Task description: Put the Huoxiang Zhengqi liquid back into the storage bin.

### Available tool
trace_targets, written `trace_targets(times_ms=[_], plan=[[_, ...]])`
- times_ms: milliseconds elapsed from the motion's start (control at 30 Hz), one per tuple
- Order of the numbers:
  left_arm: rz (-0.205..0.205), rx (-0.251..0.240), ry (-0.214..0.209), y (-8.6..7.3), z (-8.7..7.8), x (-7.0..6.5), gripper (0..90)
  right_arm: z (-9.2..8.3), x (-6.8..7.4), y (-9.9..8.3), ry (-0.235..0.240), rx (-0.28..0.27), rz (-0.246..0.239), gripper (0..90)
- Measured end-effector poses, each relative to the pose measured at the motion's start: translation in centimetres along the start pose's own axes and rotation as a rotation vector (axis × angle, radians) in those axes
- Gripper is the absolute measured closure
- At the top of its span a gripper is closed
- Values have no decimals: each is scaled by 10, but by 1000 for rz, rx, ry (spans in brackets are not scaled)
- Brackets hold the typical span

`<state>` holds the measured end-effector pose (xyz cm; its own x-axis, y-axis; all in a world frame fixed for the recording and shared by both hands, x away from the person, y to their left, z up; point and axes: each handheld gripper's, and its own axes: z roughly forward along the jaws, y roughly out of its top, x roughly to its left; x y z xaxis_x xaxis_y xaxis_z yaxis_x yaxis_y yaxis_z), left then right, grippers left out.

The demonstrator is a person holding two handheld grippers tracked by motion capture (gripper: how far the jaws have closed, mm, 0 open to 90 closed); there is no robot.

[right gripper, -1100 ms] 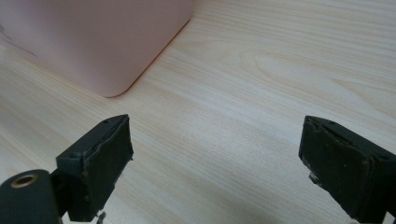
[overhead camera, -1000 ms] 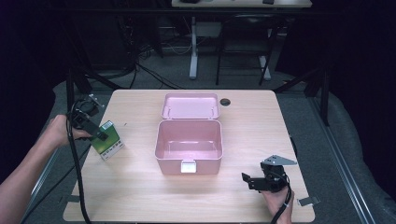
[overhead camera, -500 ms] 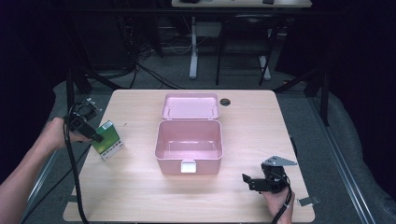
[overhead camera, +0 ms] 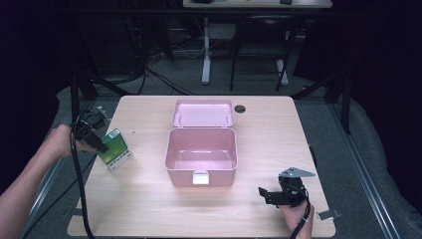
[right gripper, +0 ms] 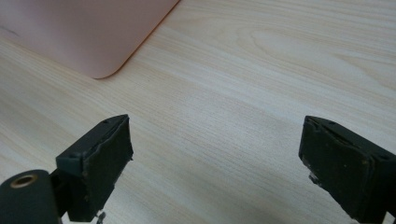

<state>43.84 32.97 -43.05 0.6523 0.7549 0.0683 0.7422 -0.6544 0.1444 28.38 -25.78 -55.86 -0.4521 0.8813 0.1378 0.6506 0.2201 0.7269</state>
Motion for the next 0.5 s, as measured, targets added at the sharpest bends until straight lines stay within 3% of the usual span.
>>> trace_targets(times_ms=[500], plan=[[37,8,9,3,-1,-4,633,-1,-1,-2,-6,-4,-4,89]])
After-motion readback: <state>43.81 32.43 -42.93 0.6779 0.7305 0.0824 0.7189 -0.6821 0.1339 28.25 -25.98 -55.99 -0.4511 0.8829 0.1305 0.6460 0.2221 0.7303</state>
